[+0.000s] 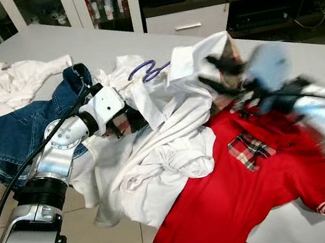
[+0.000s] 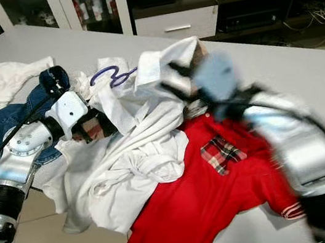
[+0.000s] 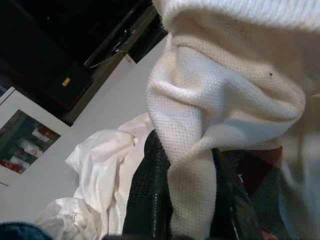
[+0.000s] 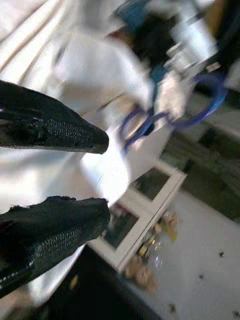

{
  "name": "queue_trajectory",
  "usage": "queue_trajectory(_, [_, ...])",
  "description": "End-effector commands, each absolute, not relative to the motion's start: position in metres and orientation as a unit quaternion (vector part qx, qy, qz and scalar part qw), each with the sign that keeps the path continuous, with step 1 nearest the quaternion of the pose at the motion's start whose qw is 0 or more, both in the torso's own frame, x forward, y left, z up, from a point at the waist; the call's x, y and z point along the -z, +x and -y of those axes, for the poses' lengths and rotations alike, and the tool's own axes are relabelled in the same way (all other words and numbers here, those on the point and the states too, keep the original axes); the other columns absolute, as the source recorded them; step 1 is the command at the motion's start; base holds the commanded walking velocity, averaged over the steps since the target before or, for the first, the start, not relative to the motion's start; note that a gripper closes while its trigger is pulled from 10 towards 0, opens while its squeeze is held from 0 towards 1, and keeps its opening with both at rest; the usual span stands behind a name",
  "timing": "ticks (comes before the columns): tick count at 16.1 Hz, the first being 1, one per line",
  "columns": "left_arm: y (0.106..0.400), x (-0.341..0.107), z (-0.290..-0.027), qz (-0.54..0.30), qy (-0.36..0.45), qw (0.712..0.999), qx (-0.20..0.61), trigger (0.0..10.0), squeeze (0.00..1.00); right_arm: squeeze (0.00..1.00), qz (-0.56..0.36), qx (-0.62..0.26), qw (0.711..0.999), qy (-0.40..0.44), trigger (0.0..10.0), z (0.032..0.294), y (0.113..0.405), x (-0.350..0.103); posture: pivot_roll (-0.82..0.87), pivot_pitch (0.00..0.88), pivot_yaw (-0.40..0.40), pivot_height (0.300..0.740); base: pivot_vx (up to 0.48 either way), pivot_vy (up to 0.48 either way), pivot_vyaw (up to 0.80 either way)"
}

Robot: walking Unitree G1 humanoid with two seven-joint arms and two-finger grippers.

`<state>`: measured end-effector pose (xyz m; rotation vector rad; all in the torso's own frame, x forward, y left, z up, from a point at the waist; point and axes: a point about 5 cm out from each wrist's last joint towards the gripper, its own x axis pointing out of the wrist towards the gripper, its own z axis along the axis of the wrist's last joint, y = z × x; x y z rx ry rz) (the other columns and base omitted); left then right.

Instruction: Hang hanger

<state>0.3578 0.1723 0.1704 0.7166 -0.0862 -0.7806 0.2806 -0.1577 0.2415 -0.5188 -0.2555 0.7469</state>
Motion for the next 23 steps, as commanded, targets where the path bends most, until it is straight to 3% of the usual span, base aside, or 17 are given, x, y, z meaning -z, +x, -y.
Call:
queue_trajectory(1, [0.357,-0.173,-0.17,0.053,0.353,0.852,0.383,0.0,0.0,0.0,0.117,-0.35,0.875,-0.312,10.0,0.162,0.287,-0.24,0.02,0.0,0.02,0.74,0.0,0.0,0.0])
queue_trajectory(6, [0.348,-0.167,-0.168,0.066,0.406,0.806,0.426,0.0,0.0,0.0,0.127,-0.326,0.801,-0.487,10.0,0.166,0.303,-0.241,0.04,0.0,0.009,0.74,0.0,0.0,0.0])
queue_trajectory(10, [0.344,-0.164,-0.174,0.064,0.433,0.785,0.438,0.0,0.0,0.0,0.114,-0.335,0.757,-0.549,10.0,0.175,0.305,-0.236,0.04,0.0,0.005,0.74,0.0,0.0,0.0])
queue_trajectory(14, [0.345,-0.17,-0.171,0.081,0.443,0.772,0.449,0.0,0.0,0.0,0.058,-0.37,0.746,-0.551,10.0,0.183,0.302,-0.218,0.04,0.0,0.01,0.74,0.0,0.0,0.0])
queue_trajectory(18, [0.343,-0.174,-0.165,0.102,0.469,0.742,0.469,0.0,0.0,0.0,0.047,-0.361,0.747,-0.557,10.0,0.185,0.307,-0.211,0.04,0.0,0.019,0.74,0.0,0.0,0.0])
queue_trajectory(23, [0.343,-0.177,-0.164,0.113,0.481,0.731,0.47,0.0,0.0,0.0,0.033,-0.365,0.747,-0.554,10.0,0.183,0.309,-0.203,0.05,0.0,0.023,0.74,0.0,0.0,0.0])
